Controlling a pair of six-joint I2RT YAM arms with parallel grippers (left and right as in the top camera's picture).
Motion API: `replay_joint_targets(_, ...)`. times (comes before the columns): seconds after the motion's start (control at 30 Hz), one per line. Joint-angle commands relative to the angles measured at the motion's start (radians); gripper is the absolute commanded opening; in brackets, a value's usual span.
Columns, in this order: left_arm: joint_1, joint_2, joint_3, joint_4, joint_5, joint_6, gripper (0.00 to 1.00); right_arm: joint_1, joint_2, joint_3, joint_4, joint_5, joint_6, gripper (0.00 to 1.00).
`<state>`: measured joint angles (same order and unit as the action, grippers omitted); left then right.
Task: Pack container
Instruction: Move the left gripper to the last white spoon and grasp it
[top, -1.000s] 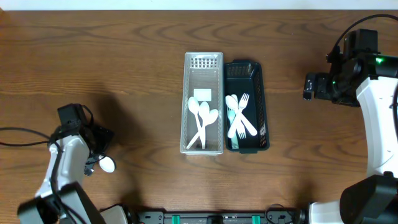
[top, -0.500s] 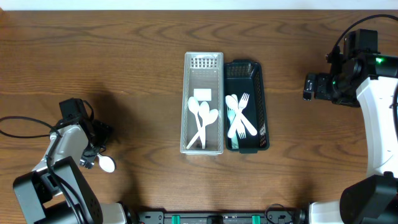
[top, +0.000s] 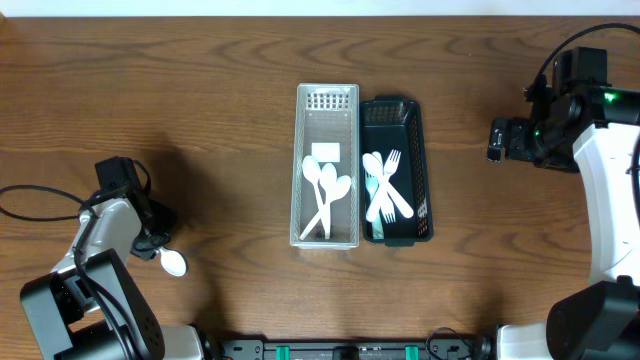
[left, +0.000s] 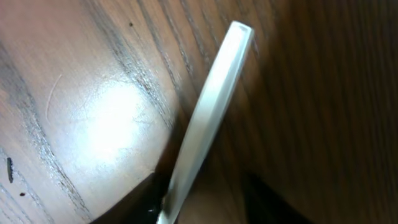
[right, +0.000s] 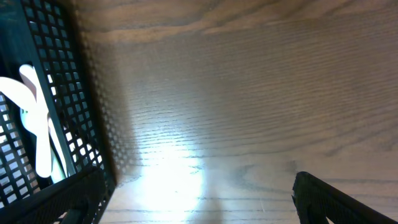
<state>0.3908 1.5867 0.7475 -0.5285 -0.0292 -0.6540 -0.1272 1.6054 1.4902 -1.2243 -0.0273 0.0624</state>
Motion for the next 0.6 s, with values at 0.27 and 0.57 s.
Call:
replay_joint_targets(0.27,0.003,0.068,-0.063,-0.043,-0.004,0.014,0.16,-0.003,-0.001,0.000,-0.003,-0.003,-0.015,0.99)
replay_joint_targets(0.57,0.003,0.064,-0.057,-0.052,0.010,0.021,0.06,-0.003,-0.001,0.000,-0.006,-0.003,-0.015,0.99)
